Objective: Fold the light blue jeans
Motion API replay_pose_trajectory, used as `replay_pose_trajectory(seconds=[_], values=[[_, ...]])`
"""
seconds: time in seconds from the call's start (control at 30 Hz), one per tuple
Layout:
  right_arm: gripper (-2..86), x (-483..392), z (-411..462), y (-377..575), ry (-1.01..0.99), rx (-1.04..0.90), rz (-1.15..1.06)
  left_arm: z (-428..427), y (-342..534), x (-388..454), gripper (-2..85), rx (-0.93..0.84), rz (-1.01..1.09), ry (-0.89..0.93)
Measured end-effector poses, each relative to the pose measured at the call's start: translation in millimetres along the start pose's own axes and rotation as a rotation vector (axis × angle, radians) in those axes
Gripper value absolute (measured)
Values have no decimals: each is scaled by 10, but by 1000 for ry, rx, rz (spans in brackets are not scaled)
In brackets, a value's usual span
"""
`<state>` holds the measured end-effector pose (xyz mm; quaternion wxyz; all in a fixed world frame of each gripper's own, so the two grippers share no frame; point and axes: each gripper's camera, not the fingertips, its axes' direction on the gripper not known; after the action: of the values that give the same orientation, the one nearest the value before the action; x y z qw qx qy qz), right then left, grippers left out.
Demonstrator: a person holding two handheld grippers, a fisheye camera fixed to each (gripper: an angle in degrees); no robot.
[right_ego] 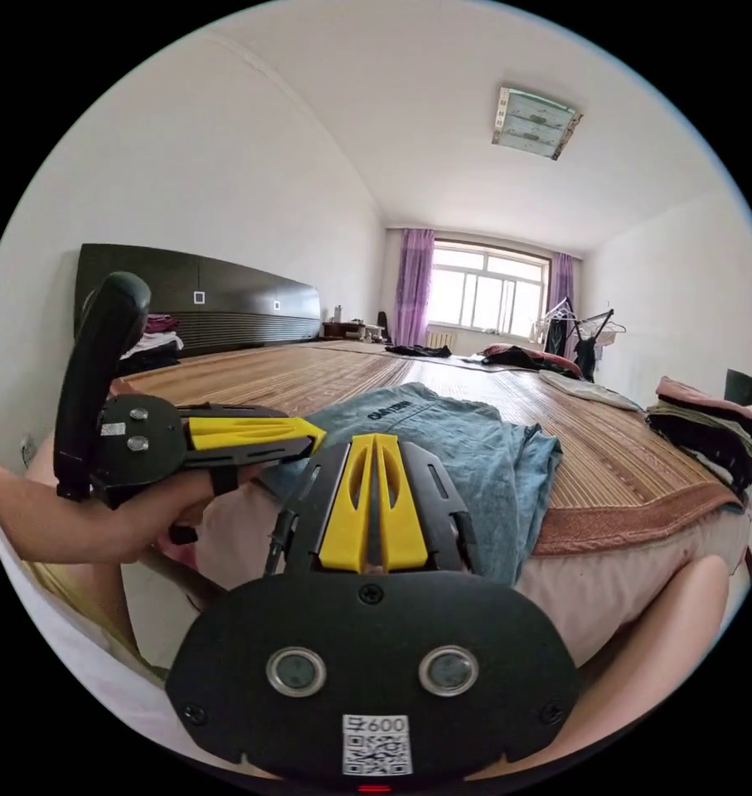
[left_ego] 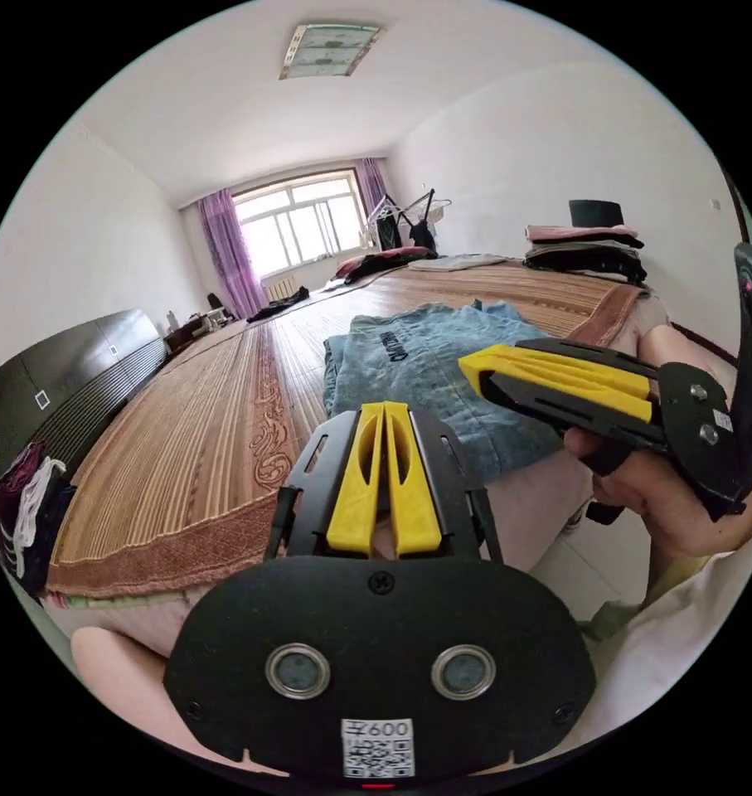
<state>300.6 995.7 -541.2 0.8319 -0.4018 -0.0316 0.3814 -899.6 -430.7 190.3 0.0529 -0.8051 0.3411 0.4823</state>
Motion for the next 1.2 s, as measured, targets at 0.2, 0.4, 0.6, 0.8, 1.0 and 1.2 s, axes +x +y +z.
replay_pose_trajectory(seconds=[0.2, 0.4, 0.6, 0.8, 1.0, 1.2], values=[[-9, -112, 206, 347, -7, 80, -34, 132, 247, 93, 3, 42, 112, -78], [-8, -345, 296, 293, -8, 81, -6, 149, -11, -9, 4, -55, 163, -74], [-9, -718, 252, 82, -18, 73, 15, 263, 32, 134, 5, 29, 123, -17], [-9, -1289, 19, -299, -26, 76, -35, 423, 308, -577, 7, 37, -59, 54], [-9, -2015, -350, -857, -10, 78, -74, 385, 376, -877, 8, 35, 150, -49], [-9, -2697, -880, -1601, -18, 91, -38, 403, 379, -1634, 10, -164, -17, -291]])
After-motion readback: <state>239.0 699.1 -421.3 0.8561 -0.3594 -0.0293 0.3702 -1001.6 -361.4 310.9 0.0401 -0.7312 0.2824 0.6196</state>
